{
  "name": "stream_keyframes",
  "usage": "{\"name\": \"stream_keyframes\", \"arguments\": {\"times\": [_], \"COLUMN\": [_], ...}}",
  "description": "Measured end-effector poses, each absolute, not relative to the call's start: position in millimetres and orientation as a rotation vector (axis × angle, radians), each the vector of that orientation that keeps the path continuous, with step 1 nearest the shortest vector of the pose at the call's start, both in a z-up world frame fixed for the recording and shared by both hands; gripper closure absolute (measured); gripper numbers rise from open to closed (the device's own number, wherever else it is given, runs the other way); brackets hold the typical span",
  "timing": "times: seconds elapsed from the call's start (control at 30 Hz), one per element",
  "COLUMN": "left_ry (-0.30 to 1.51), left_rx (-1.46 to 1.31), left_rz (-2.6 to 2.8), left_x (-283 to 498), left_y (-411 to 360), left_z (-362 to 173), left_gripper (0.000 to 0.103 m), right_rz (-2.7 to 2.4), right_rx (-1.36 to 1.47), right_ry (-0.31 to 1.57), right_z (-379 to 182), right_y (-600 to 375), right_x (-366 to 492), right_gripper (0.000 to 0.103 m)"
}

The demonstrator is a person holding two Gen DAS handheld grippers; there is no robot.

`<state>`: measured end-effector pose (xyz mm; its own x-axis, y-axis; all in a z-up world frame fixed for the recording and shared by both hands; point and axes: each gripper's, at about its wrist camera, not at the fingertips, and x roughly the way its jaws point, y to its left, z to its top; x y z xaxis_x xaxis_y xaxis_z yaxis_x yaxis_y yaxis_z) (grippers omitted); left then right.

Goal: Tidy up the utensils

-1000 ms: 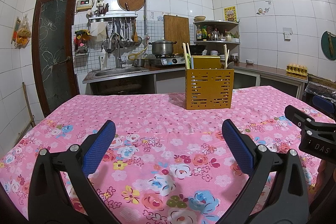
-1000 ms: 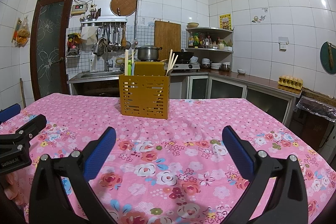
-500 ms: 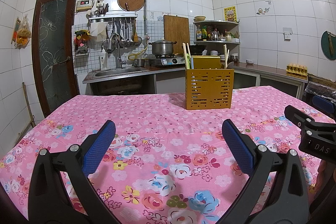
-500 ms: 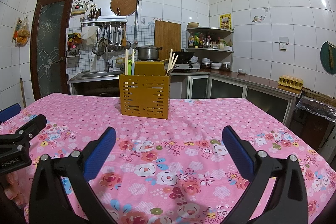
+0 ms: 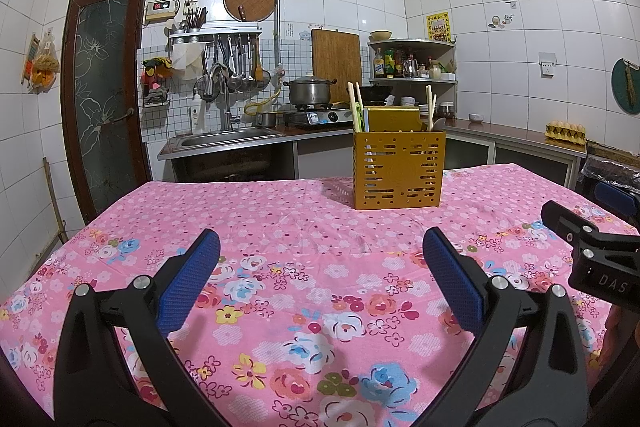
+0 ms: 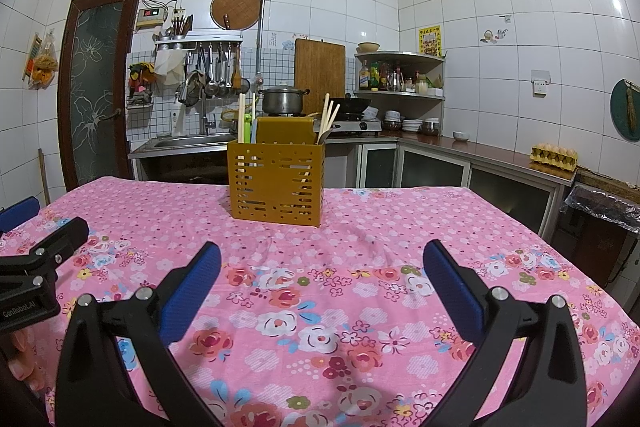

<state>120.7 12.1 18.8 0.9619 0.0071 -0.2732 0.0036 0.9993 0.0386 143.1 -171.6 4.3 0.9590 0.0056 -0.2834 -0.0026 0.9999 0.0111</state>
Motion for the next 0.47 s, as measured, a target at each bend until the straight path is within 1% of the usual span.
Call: {"name": "stream_keyframes", "arguments": {"times": [0.47], "left_ry": [0.281], "left_rx": [0.037], "left_rz": [0.003], "left_x": [120.3], "left_y": [12.0], "left_z": [18.3], "left_gripper": [0.005], "right_rz": [0.004], "right_rx": [0.01], "right_ry": [0.287], "right_z": [4.3], "right_y": [-171.9], "right_x": [143.1], "right_gripper": [0.004]}}
